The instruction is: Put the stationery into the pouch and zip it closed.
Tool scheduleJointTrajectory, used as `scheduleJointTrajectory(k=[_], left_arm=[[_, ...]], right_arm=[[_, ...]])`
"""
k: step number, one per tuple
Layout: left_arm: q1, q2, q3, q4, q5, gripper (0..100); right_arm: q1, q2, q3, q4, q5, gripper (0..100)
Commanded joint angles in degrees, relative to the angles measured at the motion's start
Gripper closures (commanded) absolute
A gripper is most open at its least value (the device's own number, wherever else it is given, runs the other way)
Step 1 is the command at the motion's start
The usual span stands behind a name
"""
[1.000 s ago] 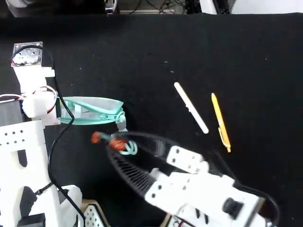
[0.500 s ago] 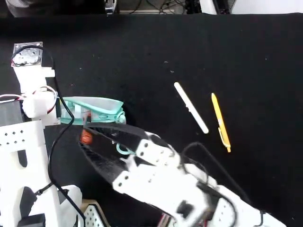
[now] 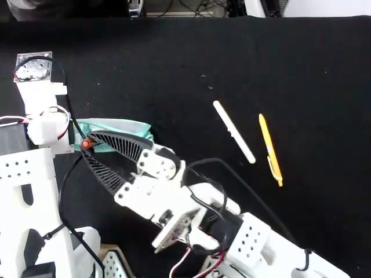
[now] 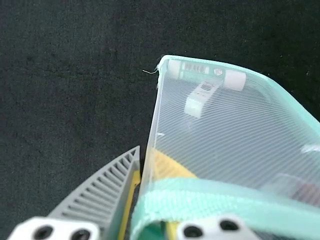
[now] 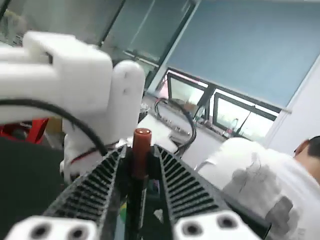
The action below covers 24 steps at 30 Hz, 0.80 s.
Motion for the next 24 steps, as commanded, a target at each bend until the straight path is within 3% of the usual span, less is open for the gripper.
scheduleJointTrajectory(k=[1,6,8,14,19,22,24], left_arm=[[-1.01,0.7,1.71,-0.53,-0.44,97],[-1.01,0.7,1.71,-0.53,-0.44,97],[-1.01,0.7,1.71,-0.53,-0.44,97],[-1.01,0.7,1.71,-0.53,-0.53,97],[-1.01,0.7,1.89,-0.53,-0.53,97],[-1.01,0.7,1.98,-0.53,-0.53,97],[-1.01,0.7,1.98,-0.53,-0.53,97]], right_arm=[[1.49,0.4,3.03,-0.88,0.26,98.5],[3.6,0.22,8.57,0.79,0.18,97.8],[4.13,0.13,6.55,6.24,-1.23,92.2],[4.31,0.48,-13.05,35.34,-22.24,71.5],[4.92,0.04,-30.37,53.89,-25.49,71.6],[13.8,0.04,-36.53,60.92,-25.49,71.6],[24.79,0.4,-36.97,62.59,-25.49,71.6]])
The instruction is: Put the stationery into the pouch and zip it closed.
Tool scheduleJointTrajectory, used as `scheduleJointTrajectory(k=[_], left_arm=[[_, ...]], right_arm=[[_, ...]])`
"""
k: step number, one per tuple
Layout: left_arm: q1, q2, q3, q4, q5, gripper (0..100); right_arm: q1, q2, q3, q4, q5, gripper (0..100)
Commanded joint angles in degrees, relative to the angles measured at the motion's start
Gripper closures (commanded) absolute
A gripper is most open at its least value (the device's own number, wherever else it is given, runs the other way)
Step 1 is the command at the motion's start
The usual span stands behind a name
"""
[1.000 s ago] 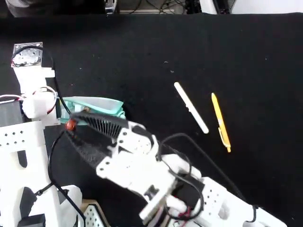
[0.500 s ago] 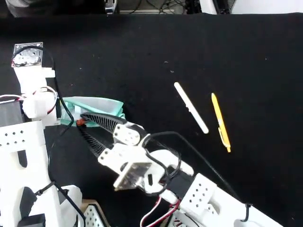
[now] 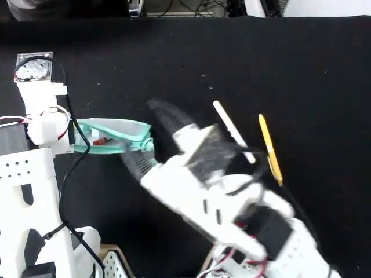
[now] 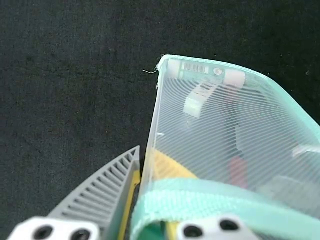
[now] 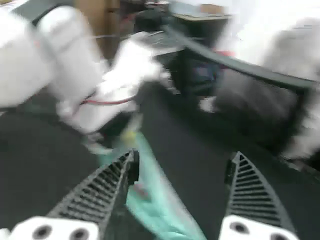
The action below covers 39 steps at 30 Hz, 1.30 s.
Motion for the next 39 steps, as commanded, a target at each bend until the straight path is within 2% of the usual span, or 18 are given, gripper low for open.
scheduleJointTrajectory(k=[1,3,5,9,14,20,26,29,39], left_arm=[[-1.01,0.7,1.89,-0.53,-0.35,97],[-1.01,0.7,1.89,-0.53,-0.35,97],[-1.01,0.7,1.89,-0.53,-0.35,97],[-1.01,0.7,1.8,-0.53,-0.35,97],[-1.01,0.7,1.89,-0.53,-0.35,97],[-1.01,0.7,1.89,-0.44,-0.35,97],[-1.01,0.7,1.89,-0.44,-0.35,97],[-1.01,0.7,1.89,-0.44,-0.35,97],[-1.01,0.7,1.89,-0.44,-0.35,97]], right_arm=[[18.37,0.92,-4.09,3.69,-0.7,71.6],[28.75,1.36,-0.48,3.96,-1.23,71.6],[36.04,2.77,3.91,4.31,-1.05,71.6],[42.73,9.63,11.38,3.87,2.2,71.6],[42.64,25.27,8.84,3.08,8.97,72.8],[42.64,50.07,-7.25,3.43,12.31,83.8],[43.08,74.51,-26.07,6.77,18.9,75.6],[42.29,84.0,-34.68,8.97,21.8,75.1],[41.49,107.12,-64.13,17.32,22.86,75.2]])
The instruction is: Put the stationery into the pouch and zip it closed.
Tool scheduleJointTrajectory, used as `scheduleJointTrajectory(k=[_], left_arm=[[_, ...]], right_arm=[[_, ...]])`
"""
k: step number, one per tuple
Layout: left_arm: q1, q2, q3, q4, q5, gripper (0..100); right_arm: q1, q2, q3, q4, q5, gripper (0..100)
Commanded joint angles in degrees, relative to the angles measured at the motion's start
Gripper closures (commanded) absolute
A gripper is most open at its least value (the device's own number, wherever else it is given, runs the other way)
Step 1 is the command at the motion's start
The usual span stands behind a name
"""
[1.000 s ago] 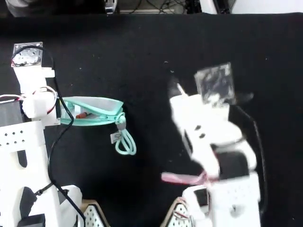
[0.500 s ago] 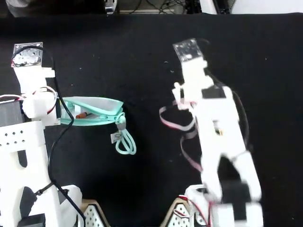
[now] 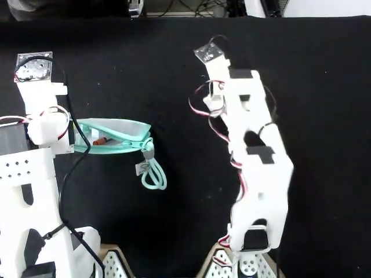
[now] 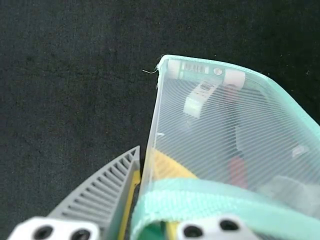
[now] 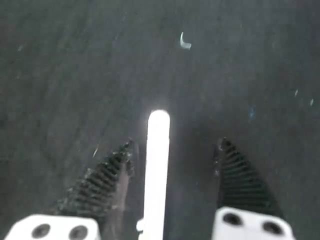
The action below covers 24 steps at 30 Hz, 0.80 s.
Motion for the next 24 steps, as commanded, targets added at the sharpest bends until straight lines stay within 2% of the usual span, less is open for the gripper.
scheduleJointTrajectory(k=[1,3,6,9,15,19,24], left_arm=[[-1.01,0.7,1.89,-0.44,-0.35,97],[-1.01,0.79,1.89,-0.44,-0.35,97],[-1.01,0.79,1.89,-0.44,-0.35,97],[-1.01,0.79,1.89,-0.44,-0.35,97],[-1.01,0.97,1.89,-0.44,-0.35,97],[-1.01,1.05,1.89,-0.53,-0.35,97],[-1.01,1.05,1.89,-0.53,-0.35,97]], right_arm=[[-0.97,5.41,-12.88,3.87,1.49,75.3],[-1.05,9.63,-18.42,8.0,4.57,78.0],[-1.05,15.34,-27.3,15.65,8.97,88.7],[-0.62,19.91,-36.88,22.07,9.76,98.5],[0.09,23.34,-56.48,36.66,6.68,98.7],[0.79,23.08,-64.13,37.45,3.78,98.7],[0.88,19.65,-62.55,37.54,1.05,98.7]])
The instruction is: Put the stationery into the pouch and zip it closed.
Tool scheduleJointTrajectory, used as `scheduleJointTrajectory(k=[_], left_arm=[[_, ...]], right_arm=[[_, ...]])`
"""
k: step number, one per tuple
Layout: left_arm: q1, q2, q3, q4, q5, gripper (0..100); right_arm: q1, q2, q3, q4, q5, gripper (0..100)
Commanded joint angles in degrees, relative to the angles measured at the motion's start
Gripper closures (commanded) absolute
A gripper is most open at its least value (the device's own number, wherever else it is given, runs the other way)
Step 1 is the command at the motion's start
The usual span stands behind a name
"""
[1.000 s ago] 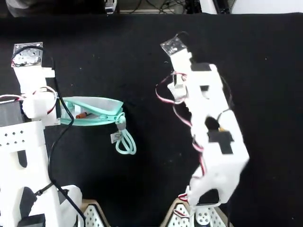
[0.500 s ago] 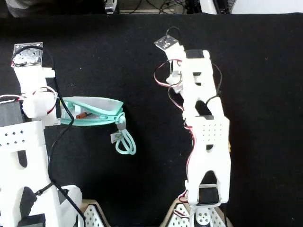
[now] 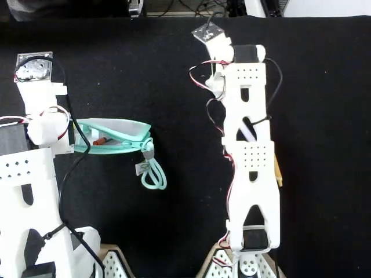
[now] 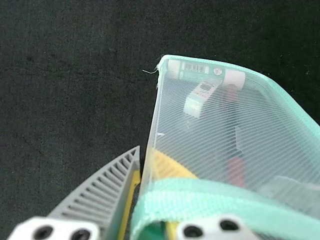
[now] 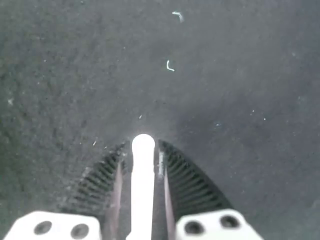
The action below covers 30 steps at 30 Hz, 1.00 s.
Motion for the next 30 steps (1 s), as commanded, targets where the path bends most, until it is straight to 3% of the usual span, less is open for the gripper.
scheduleJointTrajectory(k=[1,11,16,21,30], left_arm=[[-1.01,1.14,1.89,-0.53,-0.35,97],[-1.01,1.14,1.89,-0.53,-0.35,97],[-1.01,1.14,1.89,-0.53,-0.35,97],[-1.01,1.23,1.89,-0.53,-0.35,97],[-0.92,1.23,1.89,-0.53,-0.35,97]], right_arm=[[0.7,-6.37,-0.4,0.7,-2.81,98.7],[-0.97,-44.09,30.99,0.53,-10.2,98.6],[-8.44,-69.58,47.34,-1.93,-11.43,98.6],[-19.34,-93.49,64.84,-10.81,-15.03,98.6],[-31.82,-129.63,94.9,-34.9,-15.03,98.6]])
